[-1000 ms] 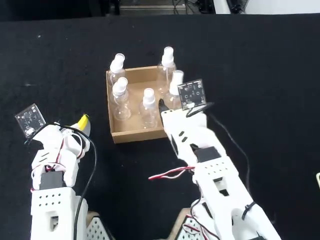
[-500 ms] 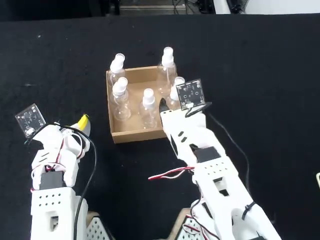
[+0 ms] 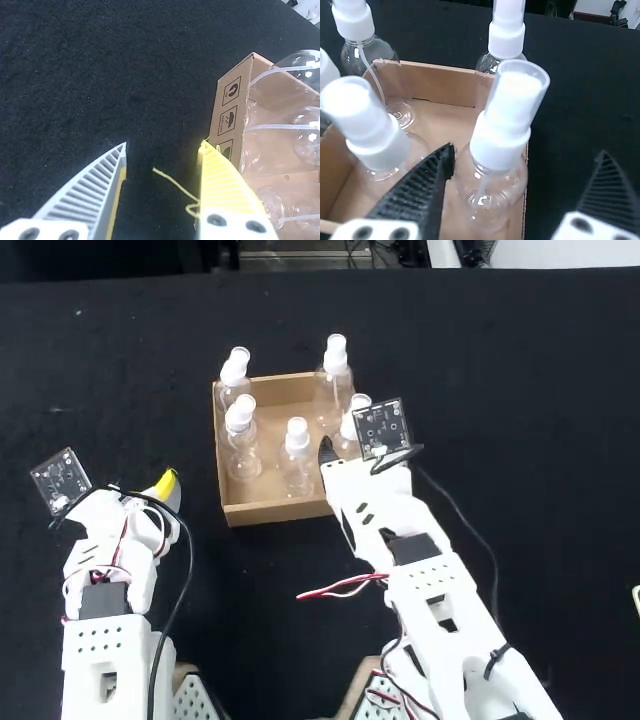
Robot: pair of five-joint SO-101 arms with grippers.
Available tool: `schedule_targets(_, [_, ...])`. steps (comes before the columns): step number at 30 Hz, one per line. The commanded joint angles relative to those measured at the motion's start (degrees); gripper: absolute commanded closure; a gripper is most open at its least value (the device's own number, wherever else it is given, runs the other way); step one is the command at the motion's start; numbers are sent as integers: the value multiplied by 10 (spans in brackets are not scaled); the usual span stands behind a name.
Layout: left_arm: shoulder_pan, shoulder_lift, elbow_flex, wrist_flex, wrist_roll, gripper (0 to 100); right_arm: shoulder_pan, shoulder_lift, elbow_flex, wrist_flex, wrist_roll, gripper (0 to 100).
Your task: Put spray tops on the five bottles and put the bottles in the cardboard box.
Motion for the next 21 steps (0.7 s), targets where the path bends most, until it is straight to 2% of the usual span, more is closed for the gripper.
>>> schedule_targets(1, [-6,-7,-3,-11,2,791,-5,-4,-3,4,6,606])
schedule_targets(5, [-6,-7,-3,-11,2,791,-4,-6,-7,16,6,606])
schedule_targets(12, [-6,-7,-5,-11,2,791,-5,-54,-34,113,2,606])
schedule_targets(21, [-6,-7,-5,-11,2,791,-6,-76,-38,116,1,606])
